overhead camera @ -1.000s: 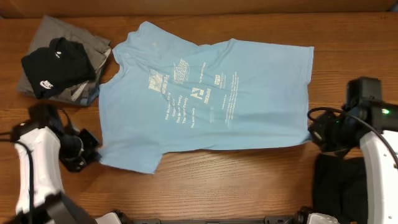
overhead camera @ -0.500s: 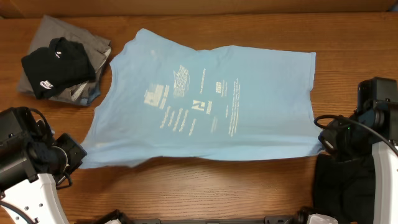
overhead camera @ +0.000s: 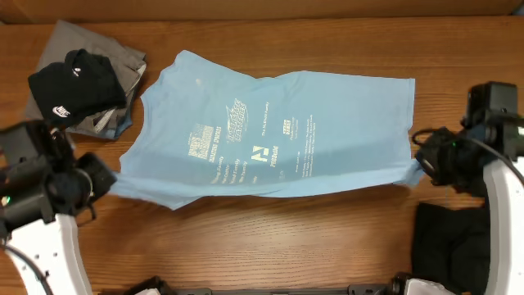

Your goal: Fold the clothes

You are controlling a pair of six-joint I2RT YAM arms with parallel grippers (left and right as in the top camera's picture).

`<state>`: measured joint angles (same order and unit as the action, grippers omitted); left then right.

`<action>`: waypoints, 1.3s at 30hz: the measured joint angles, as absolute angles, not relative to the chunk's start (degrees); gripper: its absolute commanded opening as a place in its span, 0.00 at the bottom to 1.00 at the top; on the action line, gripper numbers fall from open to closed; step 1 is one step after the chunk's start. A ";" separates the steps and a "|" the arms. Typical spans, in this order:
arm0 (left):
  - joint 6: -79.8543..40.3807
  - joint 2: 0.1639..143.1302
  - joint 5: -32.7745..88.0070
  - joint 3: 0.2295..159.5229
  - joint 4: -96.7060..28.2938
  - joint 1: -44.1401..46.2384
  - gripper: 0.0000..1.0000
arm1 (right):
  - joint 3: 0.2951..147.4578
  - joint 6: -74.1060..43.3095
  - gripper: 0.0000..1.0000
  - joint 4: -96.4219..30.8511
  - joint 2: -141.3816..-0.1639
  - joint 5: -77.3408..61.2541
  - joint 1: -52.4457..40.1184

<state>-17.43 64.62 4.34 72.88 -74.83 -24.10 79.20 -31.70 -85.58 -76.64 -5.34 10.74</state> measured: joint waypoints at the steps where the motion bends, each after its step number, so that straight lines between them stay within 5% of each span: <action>1: -17.43 66.28 4.38 72.86 -72.14 -22.31 0.04 | 79.20 -31.73 0.04 -84.66 -78.61 -5.37 10.72; 20: -17.41 84.77 6.28 72.47 -44.91 -7.35 0.04 | 79.20 -32.82 0.11 -72.99 -89.97 -2.70 14.09; 35: -17.41 86.35 4.95 72.47 -46.09 -7.20 0.04 | 79.20 -32.82 0.12 -67.90 -89.97 -2.52 14.26; 39: -17.43 86.39 4.86 72.47 -45.80 -7.20 0.04 | 79.20 -32.82 0.05 -68.53 -89.97 -2.52 14.24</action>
<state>-17.43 86.39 4.86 72.47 -45.80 -7.20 79.20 -32.82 -68.53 -89.97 -2.52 14.24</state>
